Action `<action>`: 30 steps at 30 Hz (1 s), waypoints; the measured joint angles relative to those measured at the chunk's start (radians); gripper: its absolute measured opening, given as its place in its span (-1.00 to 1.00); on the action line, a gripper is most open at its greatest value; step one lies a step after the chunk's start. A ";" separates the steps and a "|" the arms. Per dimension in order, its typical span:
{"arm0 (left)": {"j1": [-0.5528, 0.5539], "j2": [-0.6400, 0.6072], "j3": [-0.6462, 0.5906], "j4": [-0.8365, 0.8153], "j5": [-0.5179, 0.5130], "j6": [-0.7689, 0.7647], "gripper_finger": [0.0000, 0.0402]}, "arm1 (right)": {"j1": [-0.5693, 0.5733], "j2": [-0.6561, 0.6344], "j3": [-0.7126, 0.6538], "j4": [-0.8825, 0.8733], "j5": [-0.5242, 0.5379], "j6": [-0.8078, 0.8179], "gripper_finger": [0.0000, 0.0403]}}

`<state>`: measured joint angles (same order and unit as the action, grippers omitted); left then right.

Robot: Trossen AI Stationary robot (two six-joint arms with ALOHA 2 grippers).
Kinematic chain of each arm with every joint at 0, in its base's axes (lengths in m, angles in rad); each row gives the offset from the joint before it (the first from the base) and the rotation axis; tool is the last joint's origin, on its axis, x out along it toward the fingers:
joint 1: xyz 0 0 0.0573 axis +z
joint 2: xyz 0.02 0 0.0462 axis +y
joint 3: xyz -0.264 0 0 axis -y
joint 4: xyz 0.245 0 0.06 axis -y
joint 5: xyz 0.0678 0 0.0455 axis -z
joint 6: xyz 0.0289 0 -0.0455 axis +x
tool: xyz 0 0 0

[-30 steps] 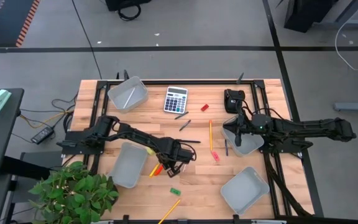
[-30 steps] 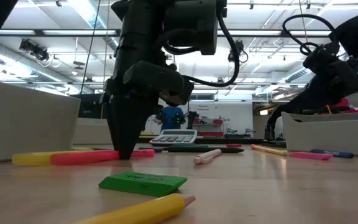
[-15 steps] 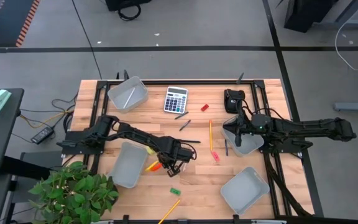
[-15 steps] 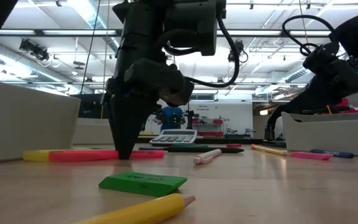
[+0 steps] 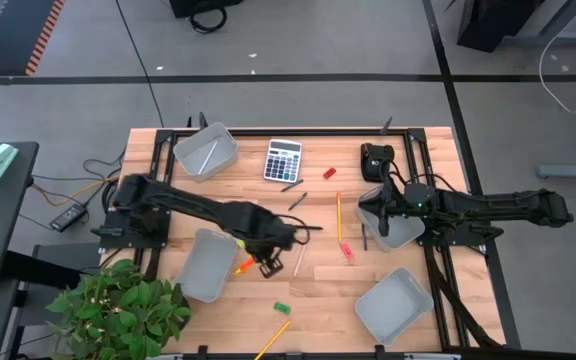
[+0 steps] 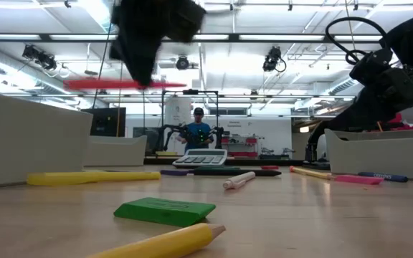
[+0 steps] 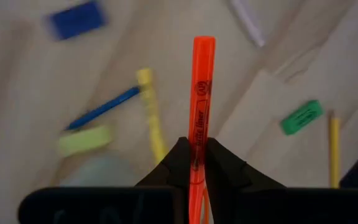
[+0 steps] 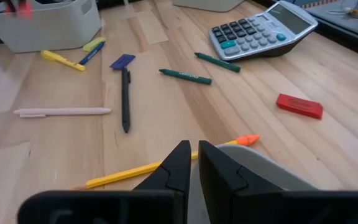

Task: Sort crayons/erasers/pens/pencils in bins
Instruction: Put the orange ballpen into the bottom left gray bin, then put the yellow ballpen into the bottom left gray bin

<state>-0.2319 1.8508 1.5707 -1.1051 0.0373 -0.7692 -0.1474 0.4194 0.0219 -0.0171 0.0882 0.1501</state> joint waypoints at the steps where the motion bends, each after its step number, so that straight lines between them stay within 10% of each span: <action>1: -0.005 -0.025 0.000 -0.042 -0.032 -0.016 -0.80 | 0.000 0.001 0.000 0.000 -0.001 0.000 -0.80; 12: -0.082 -0.156 -0.001 -0.391 -0.150 -0.283 -0.83 | 0.000 0.026 0.000 -0.004 -0.026 0.007 -0.80; 30: -0.222 -0.149 -0.257 -0.183 -0.060 -0.446 -0.64 | 0.000 0.065 -0.001 -0.012 -0.086 0.059 -0.80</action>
<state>-0.4541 1.7022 1.3134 -1.2882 -0.0225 -1.2152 -0.1476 0.4843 0.0212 -0.0293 0.0021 0.2090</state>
